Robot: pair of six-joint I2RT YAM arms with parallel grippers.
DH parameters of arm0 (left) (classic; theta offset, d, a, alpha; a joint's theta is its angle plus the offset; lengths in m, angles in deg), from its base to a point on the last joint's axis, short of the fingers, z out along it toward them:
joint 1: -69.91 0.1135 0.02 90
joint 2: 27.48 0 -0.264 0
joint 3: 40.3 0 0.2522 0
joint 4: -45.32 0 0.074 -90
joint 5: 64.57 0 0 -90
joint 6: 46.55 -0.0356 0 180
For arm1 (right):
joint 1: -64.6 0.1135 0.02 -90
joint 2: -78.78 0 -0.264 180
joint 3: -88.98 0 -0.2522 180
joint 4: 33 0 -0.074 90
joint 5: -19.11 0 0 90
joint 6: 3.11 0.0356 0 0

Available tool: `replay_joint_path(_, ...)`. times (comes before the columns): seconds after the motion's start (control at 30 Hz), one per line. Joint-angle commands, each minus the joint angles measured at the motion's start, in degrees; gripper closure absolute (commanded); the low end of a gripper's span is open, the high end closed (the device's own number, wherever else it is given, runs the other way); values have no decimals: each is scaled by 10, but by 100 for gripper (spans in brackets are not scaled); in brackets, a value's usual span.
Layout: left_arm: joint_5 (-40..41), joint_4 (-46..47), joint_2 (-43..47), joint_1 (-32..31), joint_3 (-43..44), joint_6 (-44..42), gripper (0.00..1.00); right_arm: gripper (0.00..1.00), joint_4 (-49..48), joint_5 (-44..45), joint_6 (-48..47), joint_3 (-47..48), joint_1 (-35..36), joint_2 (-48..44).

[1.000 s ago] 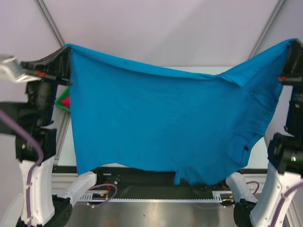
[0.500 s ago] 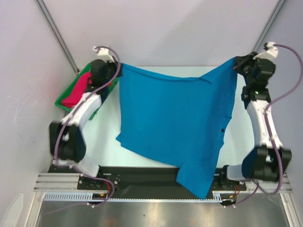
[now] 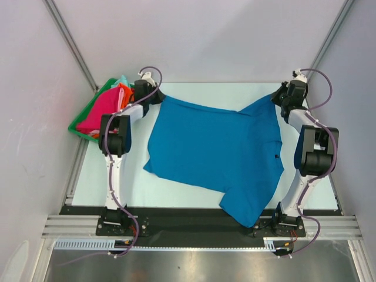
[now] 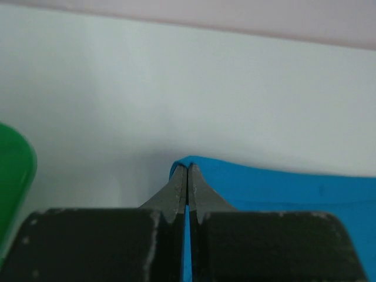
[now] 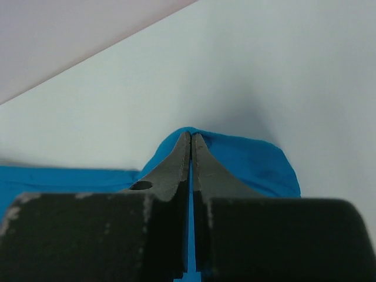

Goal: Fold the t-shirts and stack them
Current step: Fold the tshirt

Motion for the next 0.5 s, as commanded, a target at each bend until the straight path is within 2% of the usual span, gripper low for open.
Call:
replay_joint_path(0.0, -35, 20, 7, 7, 72, 33, 100, 100, 0, 18, -7, 31, -1, -36)
replay_joint_path(0.1, -60, 2, -6, 6, 85, 48, 100, 100, 46, 18, 1, 38, -5, -46)
replay_joint_path(0.23, -67, -8, 15, 7, 54, 69, 100, 100, 118, 18, 38, 45, -13, -65)
replay_joint_path(0.47, -60, -129, 48, 9, 79, 67, 100, 100, 288, 0, 89, 75, -26, -108)
